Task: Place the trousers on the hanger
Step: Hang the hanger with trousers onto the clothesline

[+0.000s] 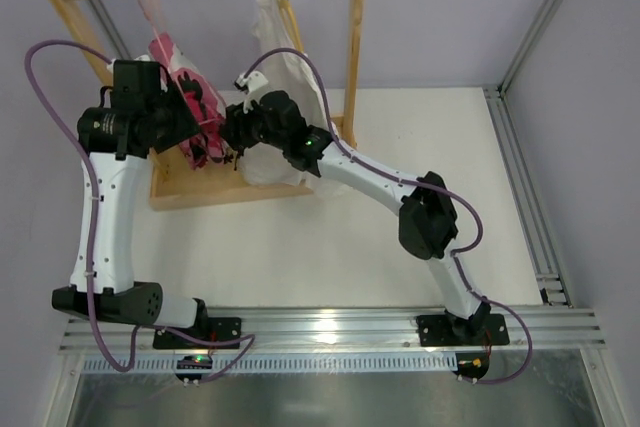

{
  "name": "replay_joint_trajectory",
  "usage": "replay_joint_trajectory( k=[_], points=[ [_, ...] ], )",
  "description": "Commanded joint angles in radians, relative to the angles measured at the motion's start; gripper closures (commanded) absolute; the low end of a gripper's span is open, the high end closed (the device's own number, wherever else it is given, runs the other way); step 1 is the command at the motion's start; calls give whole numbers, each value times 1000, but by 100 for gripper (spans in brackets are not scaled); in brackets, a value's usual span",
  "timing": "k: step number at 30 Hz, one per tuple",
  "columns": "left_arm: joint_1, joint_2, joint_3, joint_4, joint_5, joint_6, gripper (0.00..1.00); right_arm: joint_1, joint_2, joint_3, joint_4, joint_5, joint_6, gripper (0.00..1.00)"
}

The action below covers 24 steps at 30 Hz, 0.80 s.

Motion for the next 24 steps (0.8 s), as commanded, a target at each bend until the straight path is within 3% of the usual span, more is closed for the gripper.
replay_joint_trajectory(
  k=[1,3,8,10,11,13,17,19,21,22,24],
  points=[
    [-4,-66,21,-31,-74,-28,47,9,-202,-93,47,-66,-13,46],
    [-4,-94,33,-19,-94,-39,37,23,-268,-183,38,-86,-27,34],
    [-4,-129,126,-5,-126,-52,35,49,-461,-305,-38,-109,-32,23],
    [-4,-125,157,-5,-72,-36,35,69,-506,-312,-149,-109,-19,18],
    [-2,-114,171,-5,24,-22,35,81,-556,-318,-181,-109,-6,16],
    [-10,-114,165,10,113,-2,37,130,-610,-367,-250,-89,-2,1],
    [-137,-184,52,140,190,20,36,209,-757,-400,-405,21,43,1],
    [-177,-223,-17,179,210,6,36,218,-874,-439,-480,41,152,0],
    [-264,-247,-62,235,224,-9,34,218,-1011,-525,-543,177,284,1],
    [-304,-253,-100,249,204,-14,23,218,-1056,-556,-571,237,330,1],
    [-431,-284,-134,287,163,-20,16,218,-1153,-649,-643,382,390,0]
  ],
)
